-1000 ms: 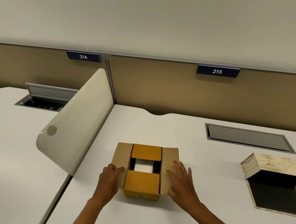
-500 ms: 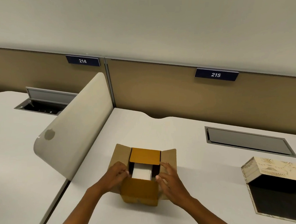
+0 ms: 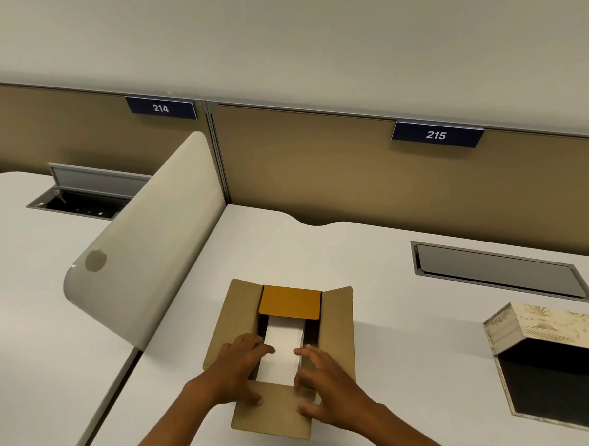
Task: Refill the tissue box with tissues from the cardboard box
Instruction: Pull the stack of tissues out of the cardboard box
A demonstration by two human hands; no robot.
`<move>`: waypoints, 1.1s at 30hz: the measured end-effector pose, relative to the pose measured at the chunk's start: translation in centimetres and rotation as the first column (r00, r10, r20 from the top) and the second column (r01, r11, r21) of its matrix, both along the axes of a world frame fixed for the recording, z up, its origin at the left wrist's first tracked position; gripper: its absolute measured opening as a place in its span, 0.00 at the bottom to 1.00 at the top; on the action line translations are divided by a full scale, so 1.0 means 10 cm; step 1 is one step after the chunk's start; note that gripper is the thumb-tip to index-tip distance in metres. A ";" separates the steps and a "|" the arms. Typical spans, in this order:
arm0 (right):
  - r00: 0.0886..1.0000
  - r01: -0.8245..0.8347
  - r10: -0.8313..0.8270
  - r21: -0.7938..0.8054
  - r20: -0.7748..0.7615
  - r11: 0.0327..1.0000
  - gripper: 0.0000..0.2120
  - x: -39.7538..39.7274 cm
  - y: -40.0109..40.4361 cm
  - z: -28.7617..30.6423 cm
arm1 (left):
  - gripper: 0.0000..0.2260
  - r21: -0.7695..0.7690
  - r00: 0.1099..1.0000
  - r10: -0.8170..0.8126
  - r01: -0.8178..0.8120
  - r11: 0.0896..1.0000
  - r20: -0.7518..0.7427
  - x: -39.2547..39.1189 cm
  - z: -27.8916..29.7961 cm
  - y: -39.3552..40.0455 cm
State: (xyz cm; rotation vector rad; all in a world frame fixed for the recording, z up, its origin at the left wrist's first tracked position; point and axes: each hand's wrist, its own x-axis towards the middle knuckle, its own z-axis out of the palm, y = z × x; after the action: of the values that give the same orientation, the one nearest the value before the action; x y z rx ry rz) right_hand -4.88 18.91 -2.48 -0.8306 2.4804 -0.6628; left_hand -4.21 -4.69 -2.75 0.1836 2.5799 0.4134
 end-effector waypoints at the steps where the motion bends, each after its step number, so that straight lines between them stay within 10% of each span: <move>1: 1.000 0.004 -0.004 -0.003 0.017 1.000 0.15 -0.01 -0.02 -0.01 | 0.40 -0.008 1.000 0.007 -0.007 1.000 -0.001 -0.01 0.00 0.01; 7: 0.924 0.352 -0.318 -0.151 0.211 0.924 0.22 -0.18 -0.23 -0.03 | 0.35 0.254 0.938 0.344 -0.343 0.904 0.043 -0.20 0.06 0.24; 12: 0.637 0.666 -0.517 -0.070 0.572 0.743 0.28 -0.45 -0.44 -0.11 | 0.32 0.444 0.730 0.582 -0.681 0.582 0.358 -0.39 -0.04 0.40; 19: 0.329 0.774 -0.571 0.132 0.752 0.619 0.33 -0.69 -0.69 -0.27 | 0.34 0.389 0.617 0.566 -0.786 0.481 0.547 -0.54 -0.22 0.36; 23: 0.278 0.798 -0.613 0.178 0.739 0.576 0.32 -0.74 -0.77 -0.38 | 0.23 0.422 0.641 0.545 -0.767 0.484 0.541 -0.56 -0.32 0.44; 28: 0.285 0.798 -0.640 0.193 0.714 0.571 0.33 -0.75 -0.83 -0.51 | 0.42 0.389 0.591 0.609 -0.806 0.445 0.529 -0.56 -0.42 0.46; 33: 0.275 0.820 -0.666 0.192 0.693 0.539 0.33 -0.80 -0.85 -0.57 | 0.40 0.371 0.559 0.651 -0.829 0.419 0.514 -0.61 -0.48 0.51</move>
State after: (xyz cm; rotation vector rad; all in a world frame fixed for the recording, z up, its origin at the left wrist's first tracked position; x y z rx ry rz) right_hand -12.92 10.40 -8.20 0.6434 1.9087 -1.2770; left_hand -10.33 0.41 -7.59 -0.8444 1.9863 1.4576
